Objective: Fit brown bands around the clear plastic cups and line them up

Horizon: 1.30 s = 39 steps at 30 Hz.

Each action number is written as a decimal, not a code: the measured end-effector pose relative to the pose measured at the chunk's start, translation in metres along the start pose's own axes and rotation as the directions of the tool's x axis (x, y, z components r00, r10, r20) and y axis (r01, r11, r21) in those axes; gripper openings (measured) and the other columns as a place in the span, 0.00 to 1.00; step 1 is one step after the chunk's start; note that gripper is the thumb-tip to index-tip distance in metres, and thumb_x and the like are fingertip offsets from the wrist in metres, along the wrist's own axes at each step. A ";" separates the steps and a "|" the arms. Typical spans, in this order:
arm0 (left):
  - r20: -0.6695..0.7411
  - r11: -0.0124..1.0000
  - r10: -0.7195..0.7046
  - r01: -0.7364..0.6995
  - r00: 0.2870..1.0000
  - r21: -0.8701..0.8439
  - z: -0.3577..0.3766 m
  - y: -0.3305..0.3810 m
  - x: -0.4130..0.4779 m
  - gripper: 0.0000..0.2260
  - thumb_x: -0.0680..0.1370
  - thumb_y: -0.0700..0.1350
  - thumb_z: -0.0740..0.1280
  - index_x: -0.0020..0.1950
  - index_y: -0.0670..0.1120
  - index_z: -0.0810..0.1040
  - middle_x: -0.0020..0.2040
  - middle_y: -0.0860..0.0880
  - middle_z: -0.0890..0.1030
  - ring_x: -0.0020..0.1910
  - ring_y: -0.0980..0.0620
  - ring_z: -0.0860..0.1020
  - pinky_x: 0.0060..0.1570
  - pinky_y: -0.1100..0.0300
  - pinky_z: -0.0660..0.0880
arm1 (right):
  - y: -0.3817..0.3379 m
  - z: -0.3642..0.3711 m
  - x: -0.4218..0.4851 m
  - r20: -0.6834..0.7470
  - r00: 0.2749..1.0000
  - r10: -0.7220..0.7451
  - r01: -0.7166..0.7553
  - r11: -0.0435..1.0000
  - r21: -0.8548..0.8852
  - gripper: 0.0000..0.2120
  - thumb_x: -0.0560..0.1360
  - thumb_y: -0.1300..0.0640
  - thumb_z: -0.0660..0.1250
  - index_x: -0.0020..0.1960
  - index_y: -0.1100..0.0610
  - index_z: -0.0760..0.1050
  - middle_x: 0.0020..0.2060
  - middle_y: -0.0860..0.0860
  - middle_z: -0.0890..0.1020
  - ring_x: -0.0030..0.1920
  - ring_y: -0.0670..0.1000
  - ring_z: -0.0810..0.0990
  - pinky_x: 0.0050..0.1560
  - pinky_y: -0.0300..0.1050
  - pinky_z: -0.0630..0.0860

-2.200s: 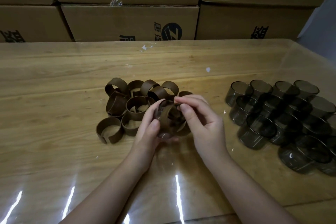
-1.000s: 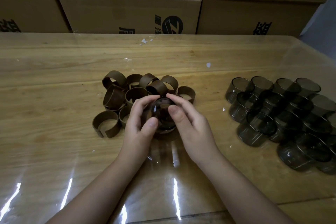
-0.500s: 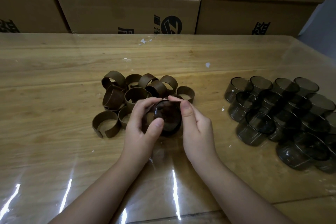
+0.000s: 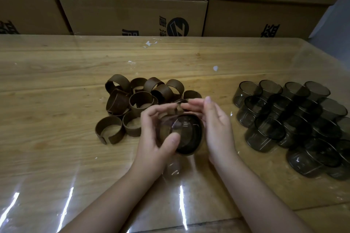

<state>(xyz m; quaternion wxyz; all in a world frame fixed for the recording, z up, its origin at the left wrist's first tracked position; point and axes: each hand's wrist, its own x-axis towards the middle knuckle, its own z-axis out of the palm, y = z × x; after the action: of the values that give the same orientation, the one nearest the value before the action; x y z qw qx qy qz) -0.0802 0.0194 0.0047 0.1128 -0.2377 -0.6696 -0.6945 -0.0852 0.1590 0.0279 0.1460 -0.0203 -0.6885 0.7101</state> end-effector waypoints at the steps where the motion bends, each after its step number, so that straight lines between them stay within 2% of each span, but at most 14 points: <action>1: -0.012 0.998 -0.057 0.057 0.998 -0.036 -0.001 -0.001 0.002 0.26 0.68 0.72 0.65 0.60 0.60 0.67 0.59 0.58 0.78 0.60 0.48 0.77 0.52 0.44 0.76 | 0.002 0.002 -0.002 0.040 0.999 0.007 -0.006 0.999 -0.033 0.19 0.81 0.44 0.53 0.50 0.51 0.80 0.46 0.46 0.85 0.49 0.43 0.83 0.49 0.35 0.78; 2: -0.028 0.992 -0.109 0.107 0.994 -0.061 -0.003 -0.002 0.003 0.28 0.66 0.73 0.66 0.58 0.58 0.69 0.57 0.58 0.79 0.59 0.47 0.78 0.50 0.42 0.75 | 0.004 0.005 -0.003 0.079 0.996 0.032 -0.027 0.998 -0.060 0.20 0.79 0.40 0.53 0.49 0.48 0.81 0.47 0.44 0.85 0.51 0.41 0.82 0.51 0.34 0.77; 4: -0.056 0.966 -0.219 0.209 0.974 -0.153 -0.010 -0.002 0.008 0.28 0.62 0.75 0.68 0.54 0.59 0.74 0.54 0.52 0.80 0.56 0.42 0.79 0.47 0.37 0.76 | 0.004 0.009 -0.004 0.157 0.981 0.119 -0.111 0.992 -0.057 0.20 0.75 0.37 0.54 0.48 0.45 0.82 0.48 0.45 0.85 0.53 0.43 0.82 0.56 0.40 0.77; 6: -0.028 0.919 -0.303 0.284 0.953 -0.274 -0.015 -0.003 0.010 0.27 0.61 0.74 0.70 0.53 0.59 0.79 0.54 0.47 0.81 0.53 0.40 0.81 0.38 0.44 0.80 | 0.003 0.010 -0.004 0.230 0.959 0.167 -0.162 0.986 -0.040 0.21 0.74 0.35 0.55 0.52 0.45 0.80 0.51 0.47 0.85 0.56 0.46 0.81 0.60 0.49 0.76; 8: 0.018 0.897 -0.327 0.316 0.945 -0.311 -0.016 -0.003 0.012 0.33 0.63 0.72 0.69 0.60 0.51 0.77 0.57 0.43 0.81 0.53 0.39 0.82 0.35 0.51 0.80 | 0.002 0.010 -0.005 0.278 0.944 0.180 -0.181 0.983 -0.023 0.25 0.71 0.34 0.59 0.58 0.48 0.78 0.55 0.48 0.84 0.59 0.47 0.80 0.63 0.53 0.75; 10: 0.060 0.857 -0.369 0.364 0.928 -0.364 -0.014 -0.001 0.015 0.40 0.63 0.72 0.69 0.65 0.46 0.73 0.61 0.40 0.79 0.56 0.38 0.80 0.39 0.52 0.80 | 0.001 0.009 -0.005 0.257 0.950 0.180 -0.194 0.981 0.031 0.28 0.68 0.34 0.63 0.61 0.48 0.78 0.57 0.49 0.83 0.61 0.48 0.79 0.66 0.55 0.73; 13: 0.109 0.788 -0.410 0.412 0.905 -0.458 -0.011 -0.002 0.018 0.42 0.62 0.70 0.72 0.70 0.49 0.68 0.63 0.41 0.79 0.61 0.41 0.78 0.48 0.51 0.80 | 0.001 0.006 -0.004 0.205 0.961 0.184 -0.214 0.968 0.133 0.21 0.69 0.41 0.67 0.59 0.47 0.79 0.59 0.51 0.82 0.63 0.48 0.78 0.68 0.54 0.71; 15: 0.141 0.749 -0.411 0.422 0.901 -0.511 -0.012 -0.003 0.018 0.43 0.65 0.66 0.74 0.73 0.45 0.65 0.64 0.39 0.78 0.63 0.40 0.76 0.53 0.49 0.78 | 0.001 0.005 -0.003 0.189 0.963 0.194 -0.230 0.955 0.188 0.18 0.70 0.45 0.67 0.58 0.48 0.79 0.60 0.52 0.81 0.63 0.50 0.78 0.68 0.52 0.71; 18: 0.174 0.717 -0.394 0.420 0.903 -0.556 -0.015 -0.004 0.019 0.38 0.69 0.62 0.73 0.70 0.39 0.69 0.64 0.38 0.77 0.64 0.41 0.76 0.57 0.49 0.77 | 0.000 0.007 -0.002 0.213 0.954 0.213 -0.270 0.918 0.292 0.17 0.72 0.48 0.70 0.60 0.51 0.78 0.56 0.53 0.83 0.59 0.49 0.80 0.60 0.42 0.76; 21: 0.203 0.703 -0.397 0.439 0.895 -0.560 -0.018 -0.006 0.021 0.33 0.71 0.61 0.72 0.67 0.40 0.73 0.65 0.39 0.77 0.65 0.42 0.75 0.59 0.48 0.76 | -0.001 0.007 -0.001 0.249 0.939 0.237 -0.324 0.851 0.414 0.23 0.67 0.52 0.68 0.61 0.56 0.76 0.50 0.51 0.85 0.52 0.47 0.83 0.52 0.36 0.78; 27: 0.260 0.649 -0.410 0.481 0.874 -0.589 -0.017 -0.005 0.021 0.37 0.70 0.59 0.73 0.70 0.38 0.68 0.65 0.39 0.76 0.65 0.42 0.75 0.59 0.50 0.75 | -0.005 0.001 0.002 0.369 0.893 0.258 -0.433 0.716 0.547 0.22 0.68 0.58 0.66 0.63 0.57 0.75 0.53 0.55 0.84 0.54 0.50 0.82 0.57 0.41 0.77; 32: 0.290 0.630 -0.410 0.498 0.865 -0.596 -0.017 -0.004 0.021 0.39 0.70 0.58 0.74 0.73 0.39 0.65 0.69 0.37 0.72 0.69 0.39 0.71 0.67 0.43 0.69 | -0.005 -0.003 0.003 0.439 0.869 0.230 -0.470 0.662 0.584 0.21 0.71 0.61 0.64 0.64 0.56 0.75 0.55 0.58 0.83 0.55 0.53 0.82 0.57 0.44 0.78; 36: 0.284 0.646 -0.407 0.493 0.868 -0.582 -0.016 -0.006 0.021 0.37 0.71 0.58 0.73 0.72 0.39 0.66 0.68 0.37 0.73 0.69 0.38 0.70 0.66 0.42 0.69 | -0.004 -0.003 0.004 0.447 0.868 0.216 -0.469 0.653 0.595 0.19 0.72 0.61 0.63 0.63 0.55 0.76 0.56 0.58 0.82 0.56 0.54 0.82 0.58 0.44 0.78; 39: 0.266 0.663 -0.407 0.483 0.874 -0.572 -0.016 -0.007 0.020 0.32 0.73 0.57 0.70 0.71 0.41 0.69 0.65 0.38 0.76 0.65 0.39 0.74 0.63 0.44 0.72 | -0.002 -0.002 0.003 0.427 0.885 0.185 -0.418 0.719 0.555 0.19 0.73 0.60 0.64 0.64 0.55 0.75 0.56 0.57 0.82 0.57 0.53 0.81 0.59 0.44 0.77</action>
<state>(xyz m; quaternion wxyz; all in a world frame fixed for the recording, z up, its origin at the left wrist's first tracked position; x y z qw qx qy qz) -0.1036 0.0071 0.0084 -0.1842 -0.1301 -0.4450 -0.8667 -0.0871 0.1619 0.0302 -0.0973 0.0396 -0.4104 0.9058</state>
